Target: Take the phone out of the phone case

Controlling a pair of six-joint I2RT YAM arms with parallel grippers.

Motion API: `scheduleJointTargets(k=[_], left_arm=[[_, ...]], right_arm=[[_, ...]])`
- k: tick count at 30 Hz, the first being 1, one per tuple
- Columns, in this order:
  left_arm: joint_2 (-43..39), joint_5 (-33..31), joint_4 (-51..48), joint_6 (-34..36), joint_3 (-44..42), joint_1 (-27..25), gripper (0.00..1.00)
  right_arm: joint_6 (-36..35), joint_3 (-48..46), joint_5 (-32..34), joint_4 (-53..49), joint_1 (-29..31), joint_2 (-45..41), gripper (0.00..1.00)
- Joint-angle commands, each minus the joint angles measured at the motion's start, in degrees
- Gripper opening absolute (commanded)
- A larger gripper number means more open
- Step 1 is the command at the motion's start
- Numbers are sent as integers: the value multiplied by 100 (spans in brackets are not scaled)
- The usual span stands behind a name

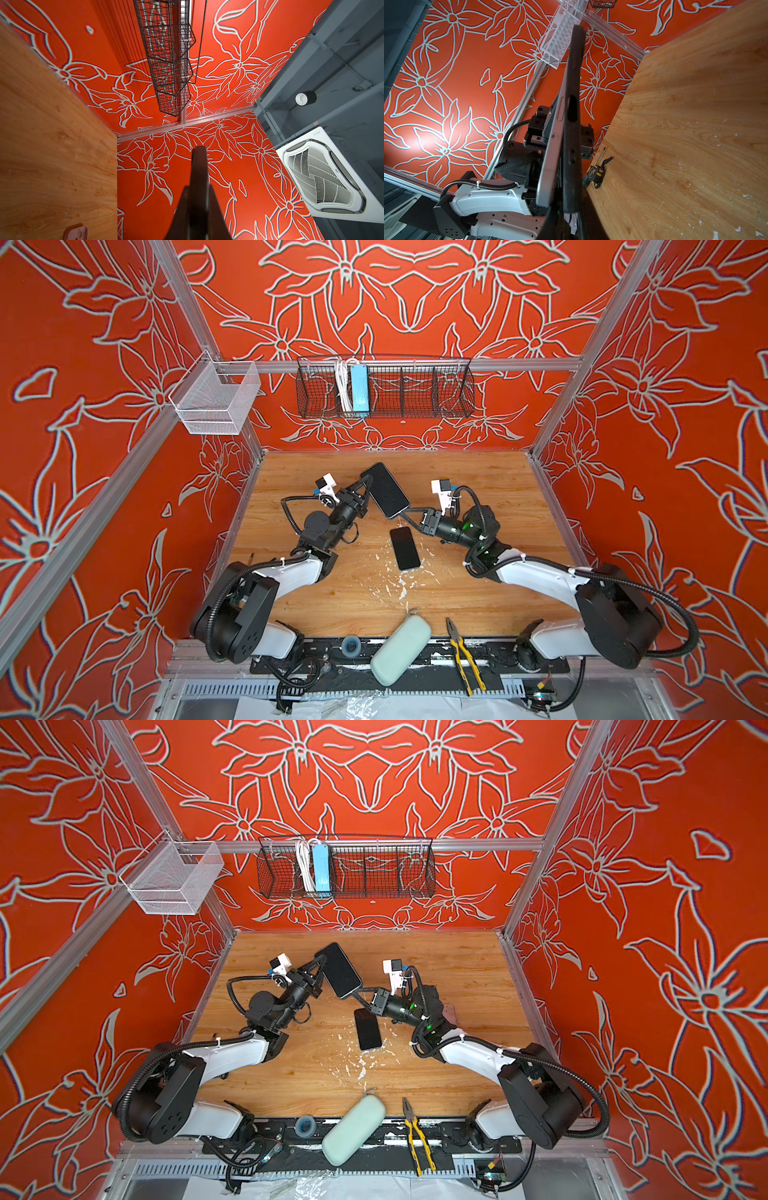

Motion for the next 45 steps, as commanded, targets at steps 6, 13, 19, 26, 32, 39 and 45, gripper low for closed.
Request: scheduleJointTargets(k=[6, 13, 19, 26, 32, 39, 45], left_arm=[[-15, 113, 73, 133, -54, -28, 0], [3, 128, 91, 128, -62, -27, 0], [16, 127, 91, 120, -77, -28, 0], [76, 152, 83, 93, -48, -28, 0], [92, 184, 73, 76, -43, -28, 0], [101, 210, 57, 74, -7, -37, 12], [51, 204, -13, 100, -11, -45, 23]], right_arm=[[24, 383, 68, 532, -113, -73, 19], [54, 468, 77, 546, -140, 12, 20], [146, 474, 43, 694, -149, 102, 16], [187, 342, 226, 760, -149, 42, 12], [233, 239, 350, 787, -149, -12, 9], [399, 195, 428, 967, -148, 47, 7], [590, 170, 478, 1233, -149, 168, 6]])
